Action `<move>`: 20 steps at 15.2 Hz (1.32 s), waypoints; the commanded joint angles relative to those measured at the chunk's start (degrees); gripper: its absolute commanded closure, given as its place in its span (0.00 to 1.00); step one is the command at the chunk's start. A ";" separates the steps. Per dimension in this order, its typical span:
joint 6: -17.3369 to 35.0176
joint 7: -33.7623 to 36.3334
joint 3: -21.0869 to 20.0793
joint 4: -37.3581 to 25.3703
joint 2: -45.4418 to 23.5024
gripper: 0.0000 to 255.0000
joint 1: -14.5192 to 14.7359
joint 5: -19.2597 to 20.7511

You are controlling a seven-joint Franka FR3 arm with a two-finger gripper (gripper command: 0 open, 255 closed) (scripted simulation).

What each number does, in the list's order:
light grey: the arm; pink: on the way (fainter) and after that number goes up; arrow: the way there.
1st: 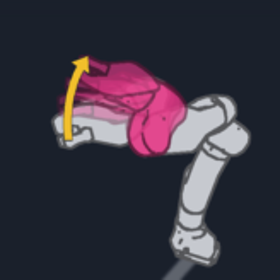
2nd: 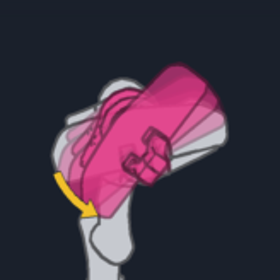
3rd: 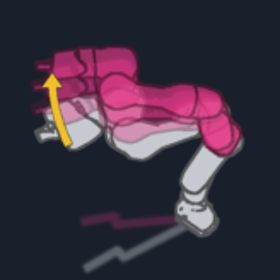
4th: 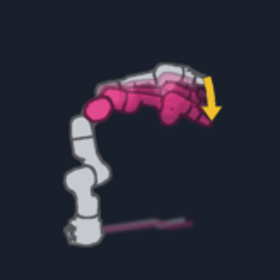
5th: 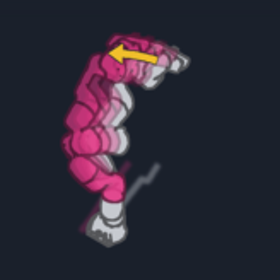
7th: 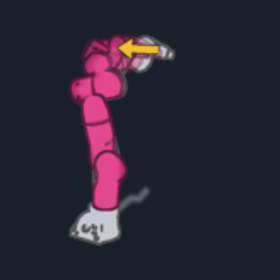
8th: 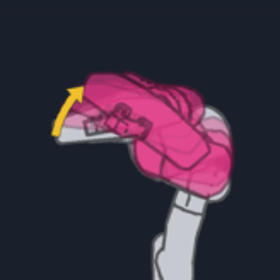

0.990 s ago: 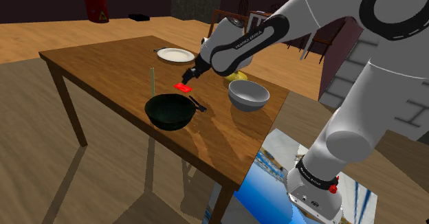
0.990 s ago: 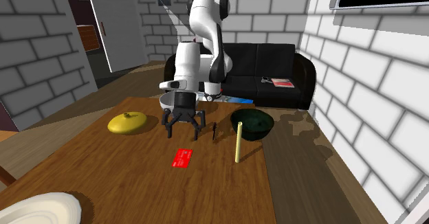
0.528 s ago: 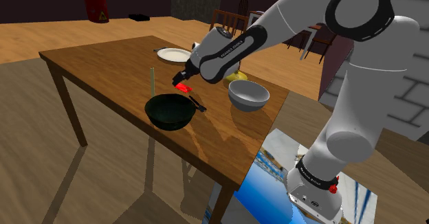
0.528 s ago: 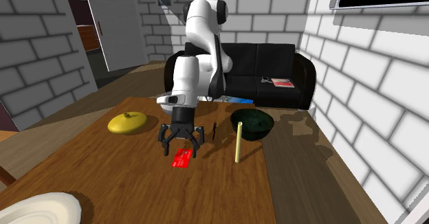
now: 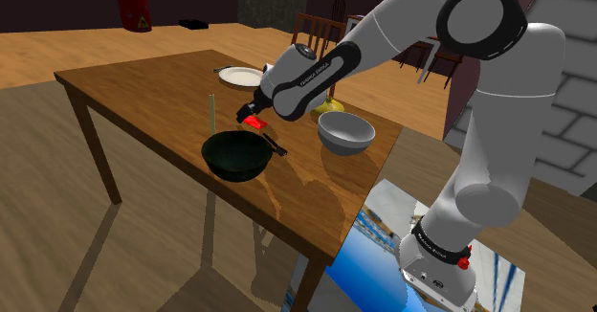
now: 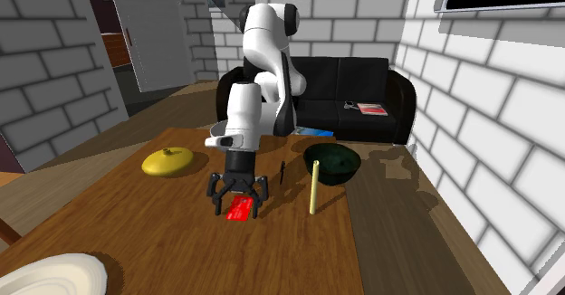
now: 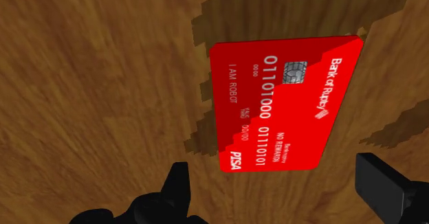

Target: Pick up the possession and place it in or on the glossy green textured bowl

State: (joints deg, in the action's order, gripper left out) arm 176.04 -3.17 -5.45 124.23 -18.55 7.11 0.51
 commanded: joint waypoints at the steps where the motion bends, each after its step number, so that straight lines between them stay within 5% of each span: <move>1: 0.02 0.00 0.00 -0.03 -0.04 0.00 0.00 0.00; 3: 0.01 0.00 0.00 -0.03 -0.03 0.00 0.00 0.00; 4: 0.01 0.00 0.00 -0.03 -0.03 1.00 0.00 0.00; 13: 0.02 -0.01 0.00 -0.03 -0.04 1.00 -0.01 0.00; 20: -4.63 -0.38 -0.73 -0.64 4.00 1.00 -0.64 -0.63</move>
State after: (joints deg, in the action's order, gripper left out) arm 172.08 -3.53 -6.11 123.78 -14.99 6.51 -0.06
